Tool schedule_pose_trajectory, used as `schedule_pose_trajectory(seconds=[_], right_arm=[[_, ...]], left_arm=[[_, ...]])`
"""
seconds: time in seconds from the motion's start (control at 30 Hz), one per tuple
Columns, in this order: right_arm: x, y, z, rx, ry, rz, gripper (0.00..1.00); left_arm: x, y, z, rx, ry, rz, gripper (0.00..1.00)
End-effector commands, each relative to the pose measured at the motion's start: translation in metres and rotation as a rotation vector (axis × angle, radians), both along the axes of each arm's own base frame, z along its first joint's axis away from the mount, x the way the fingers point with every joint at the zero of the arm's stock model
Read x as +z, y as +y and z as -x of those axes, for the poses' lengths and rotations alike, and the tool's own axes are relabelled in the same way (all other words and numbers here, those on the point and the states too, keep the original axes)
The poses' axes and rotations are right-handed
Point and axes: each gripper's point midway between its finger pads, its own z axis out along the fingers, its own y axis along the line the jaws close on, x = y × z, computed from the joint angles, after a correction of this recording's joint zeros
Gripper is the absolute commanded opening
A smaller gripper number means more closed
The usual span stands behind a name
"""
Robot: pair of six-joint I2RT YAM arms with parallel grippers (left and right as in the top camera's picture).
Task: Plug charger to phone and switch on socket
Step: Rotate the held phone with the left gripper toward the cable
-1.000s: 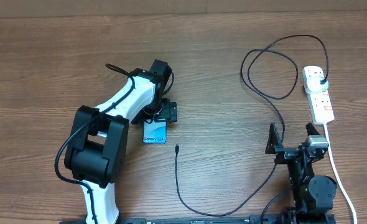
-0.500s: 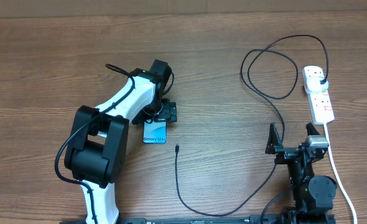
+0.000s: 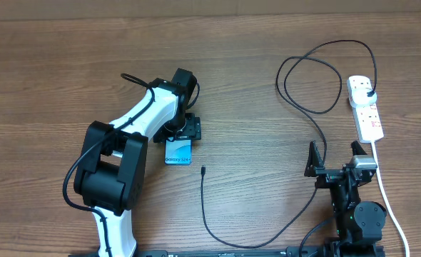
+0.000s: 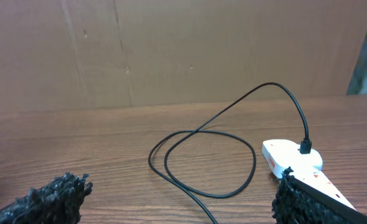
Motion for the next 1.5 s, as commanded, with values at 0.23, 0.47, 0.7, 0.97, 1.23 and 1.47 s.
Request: schedule_pose_trajectory(seconds=[0.23, 0.47, 0.7, 0.97, 1.23, 1.47], right_arm=[[-0.002, -0.001, 0.0, -0.004, -0.004, 0.005, 1.0], [-0.002, -0.001, 0.0, -0.004, -0.004, 0.005, 1.0], [-0.002, -0.001, 0.0, -0.004, -0.004, 0.005, 1.0], [-0.002, -0.001, 0.0, -0.004, -0.004, 0.005, 1.0], [-0.002, -0.001, 0.0, -0.004, -0.004, 0.005, 1.0], [-0.002, -0.001, 0.0, -0.004, -0.004, 0.005, 1.0]], left_arm=[[-0.024, 0.014, 0.013, 0.018, 0.064, -0.055, 0.77], [-0.024, 0.011, 0.013, 0.02, 0.066, -0.036, 0.71], [-0.024, 0.009, 0.013, 0.02, 0.068, -0.029, 0.65], [-0.024, 0.009, 0.013, 0.021, 0.067, -0.029, 0.61], [-0.017, 0.008, 0.008, 0.021, 0.049, -0.022, 0.58], [-0.003, 0.004, 0.001, 0.021, 0.011, -0.003, 0.58]])
